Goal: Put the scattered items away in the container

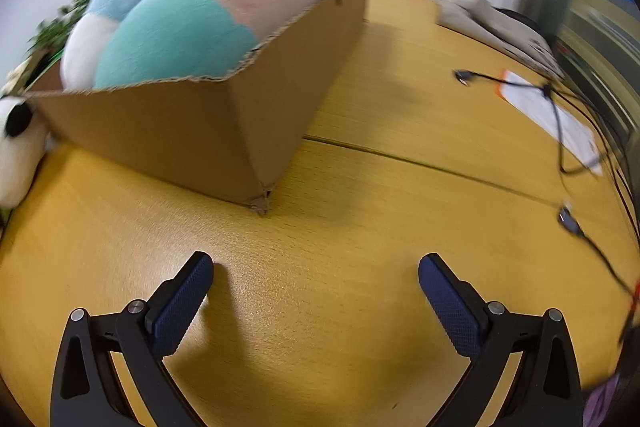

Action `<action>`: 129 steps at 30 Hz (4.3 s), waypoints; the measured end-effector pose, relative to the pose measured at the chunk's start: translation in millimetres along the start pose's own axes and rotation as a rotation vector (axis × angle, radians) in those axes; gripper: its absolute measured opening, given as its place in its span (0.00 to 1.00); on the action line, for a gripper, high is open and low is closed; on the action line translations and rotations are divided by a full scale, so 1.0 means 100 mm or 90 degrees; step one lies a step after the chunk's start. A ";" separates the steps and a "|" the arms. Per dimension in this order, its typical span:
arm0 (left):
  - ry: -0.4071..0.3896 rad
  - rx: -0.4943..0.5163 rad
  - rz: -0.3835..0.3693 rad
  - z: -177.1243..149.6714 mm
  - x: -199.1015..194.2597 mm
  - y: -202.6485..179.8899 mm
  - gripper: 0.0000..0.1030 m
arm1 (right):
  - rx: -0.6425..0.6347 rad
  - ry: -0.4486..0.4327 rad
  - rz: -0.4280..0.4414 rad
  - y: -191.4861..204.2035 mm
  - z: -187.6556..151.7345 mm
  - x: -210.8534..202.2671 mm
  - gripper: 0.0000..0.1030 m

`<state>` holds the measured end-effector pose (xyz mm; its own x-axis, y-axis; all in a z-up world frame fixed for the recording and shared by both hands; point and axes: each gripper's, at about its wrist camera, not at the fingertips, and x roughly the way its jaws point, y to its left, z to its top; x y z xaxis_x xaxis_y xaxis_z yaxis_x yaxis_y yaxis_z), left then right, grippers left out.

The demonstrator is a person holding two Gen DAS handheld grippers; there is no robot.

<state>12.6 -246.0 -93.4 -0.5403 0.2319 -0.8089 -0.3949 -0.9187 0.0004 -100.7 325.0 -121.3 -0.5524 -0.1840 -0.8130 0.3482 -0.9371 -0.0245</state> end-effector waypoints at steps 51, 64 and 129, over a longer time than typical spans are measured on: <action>0.000 0.001 0.000 -0.02 0.06 -0.01 1.00 | -0.196 -0.014 0.145 -0.16 -0.08 -0.03 1.00; 0.000 0.001 0.000 -0.03 0.06 -0.02 1.00 | -0.197 -0.014 0.145 -0.16 -0.08 -0.03 1.00; 0.000 -0.022 0.017 -0.16 -0.10 -0.15 1.00 | -0.199 -0.015 0.147 -0.16 -0.09 -0.05 1.00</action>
<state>36.0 -239.4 -94.5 -0.5511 0.2067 -0.8084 -0.3540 -0.9353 0.0022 -96.7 344.0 -122.1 -0.4481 -0.3896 -0.8046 0.6775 -0.7352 -0.0213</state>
